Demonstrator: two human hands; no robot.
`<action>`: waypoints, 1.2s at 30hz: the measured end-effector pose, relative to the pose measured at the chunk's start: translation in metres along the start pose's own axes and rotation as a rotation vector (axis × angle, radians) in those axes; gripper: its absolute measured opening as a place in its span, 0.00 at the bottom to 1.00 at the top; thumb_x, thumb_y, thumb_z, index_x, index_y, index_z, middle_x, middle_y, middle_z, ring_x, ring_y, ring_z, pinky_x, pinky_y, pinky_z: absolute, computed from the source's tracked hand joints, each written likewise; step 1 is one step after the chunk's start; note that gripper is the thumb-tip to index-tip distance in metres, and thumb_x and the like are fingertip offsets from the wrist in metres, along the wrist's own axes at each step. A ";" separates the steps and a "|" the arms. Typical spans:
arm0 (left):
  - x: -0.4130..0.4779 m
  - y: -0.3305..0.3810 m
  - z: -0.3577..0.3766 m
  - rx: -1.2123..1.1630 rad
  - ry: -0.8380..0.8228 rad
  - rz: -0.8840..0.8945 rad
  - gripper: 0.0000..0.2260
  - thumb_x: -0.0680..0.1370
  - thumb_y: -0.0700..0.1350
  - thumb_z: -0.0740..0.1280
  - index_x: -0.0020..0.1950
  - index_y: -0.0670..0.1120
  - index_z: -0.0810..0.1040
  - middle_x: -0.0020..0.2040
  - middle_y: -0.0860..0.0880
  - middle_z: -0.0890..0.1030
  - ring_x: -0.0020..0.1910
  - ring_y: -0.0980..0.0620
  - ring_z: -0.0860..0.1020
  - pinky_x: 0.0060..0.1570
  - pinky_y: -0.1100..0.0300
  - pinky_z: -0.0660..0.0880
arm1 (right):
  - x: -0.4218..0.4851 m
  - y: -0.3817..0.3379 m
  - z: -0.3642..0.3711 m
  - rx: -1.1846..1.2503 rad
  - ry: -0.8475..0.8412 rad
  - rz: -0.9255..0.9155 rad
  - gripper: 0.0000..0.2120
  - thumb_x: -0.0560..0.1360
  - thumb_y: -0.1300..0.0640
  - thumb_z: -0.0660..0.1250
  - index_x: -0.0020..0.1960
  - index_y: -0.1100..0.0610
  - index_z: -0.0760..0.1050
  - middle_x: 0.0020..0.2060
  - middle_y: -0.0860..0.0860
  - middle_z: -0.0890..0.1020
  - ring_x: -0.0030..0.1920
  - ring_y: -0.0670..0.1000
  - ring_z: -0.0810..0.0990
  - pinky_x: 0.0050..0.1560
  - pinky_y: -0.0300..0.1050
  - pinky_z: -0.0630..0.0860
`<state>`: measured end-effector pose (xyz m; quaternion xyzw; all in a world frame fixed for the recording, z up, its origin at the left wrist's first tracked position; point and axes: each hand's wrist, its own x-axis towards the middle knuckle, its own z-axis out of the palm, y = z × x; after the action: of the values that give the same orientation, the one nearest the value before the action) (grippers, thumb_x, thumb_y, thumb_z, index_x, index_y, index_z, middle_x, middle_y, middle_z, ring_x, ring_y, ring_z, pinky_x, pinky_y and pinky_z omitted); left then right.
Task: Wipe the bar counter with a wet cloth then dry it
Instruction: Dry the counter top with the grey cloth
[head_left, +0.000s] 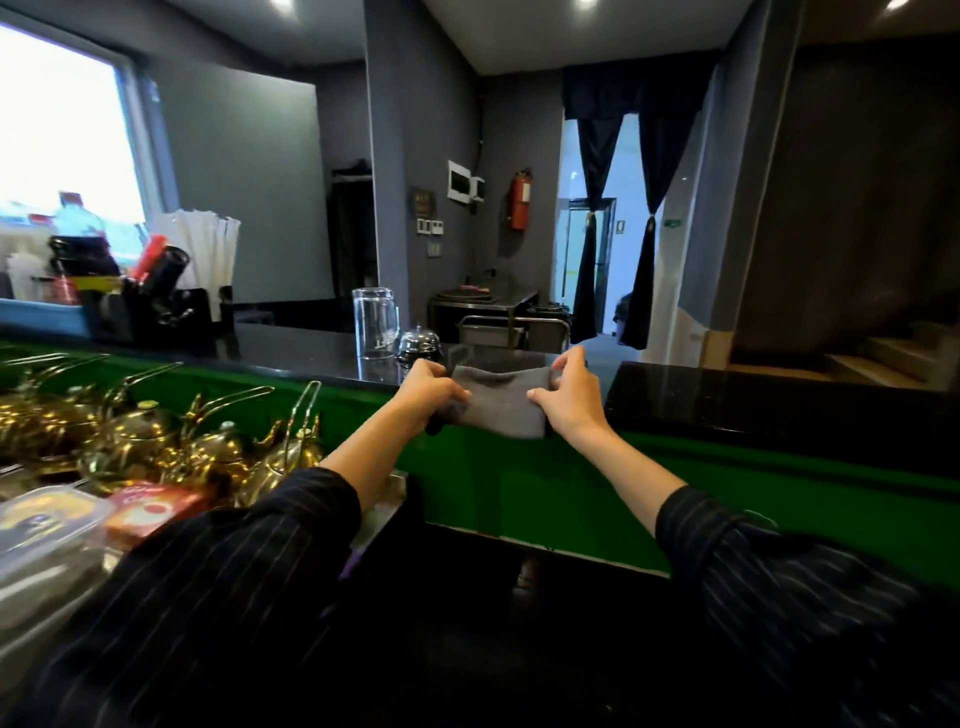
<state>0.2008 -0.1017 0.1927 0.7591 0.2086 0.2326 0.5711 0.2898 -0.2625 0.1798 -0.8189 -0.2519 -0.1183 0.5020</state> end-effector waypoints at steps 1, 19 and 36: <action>0.004 -0.001 -0.012 0.041 0.000 0.015 0.17 0.70 0.31 0.70 0.53 0.43 0.68 0.40 0.47 0.72 0.36 0.52 0.73 0.36 0.57 0.73 | 0.002 -0.006 0.013 0.002 0.004 -0.003 0.14 0.72 0.63 0.71 0.50 0.60 0.66 0.46 0.56 0.75 0.48 0.56 0.76 0.43 0.40 0.66; 0.146 -0.044 -0.124 0.643 0.171 0.218 0.18 0.72 0.30 0.61 0.60 0.37 0.80 0.57 0.37 0.80 0.59 0.41 0.76 0.57 0.55 0.74 | 0.103 -0.056 0.197 -0.299 -0.328 -0.209 0.13 0.78 0.63 0.64 0.61 0.66 0.70 0.74 0.61 0.58 0.72 0.60 0.61 0.66 0.49 0.64; 0.143 -0.063 -0.099 1.201 0.048 0.255 0.17 0.78 0.44 0.52 0.62 0.47 0.76 0.62 0.45 0.78 0.62 0.44 0.75 0.71 0.36 0.53 | 0.097 -0.044 0.192 -0.667 -0.596 -0.284 0.32 0.81 0.42 0.51 0.78 0.58 0.48 0.78 0.54 0.53 0.77 0.55 0.53 0.74 0.62 0.50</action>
<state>0.2540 0.0747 0.1719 0.9618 0.2233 0.1580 0.0063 0.3374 -0.0483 0.1667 -0.8913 -0.4428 -0.0198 0.0957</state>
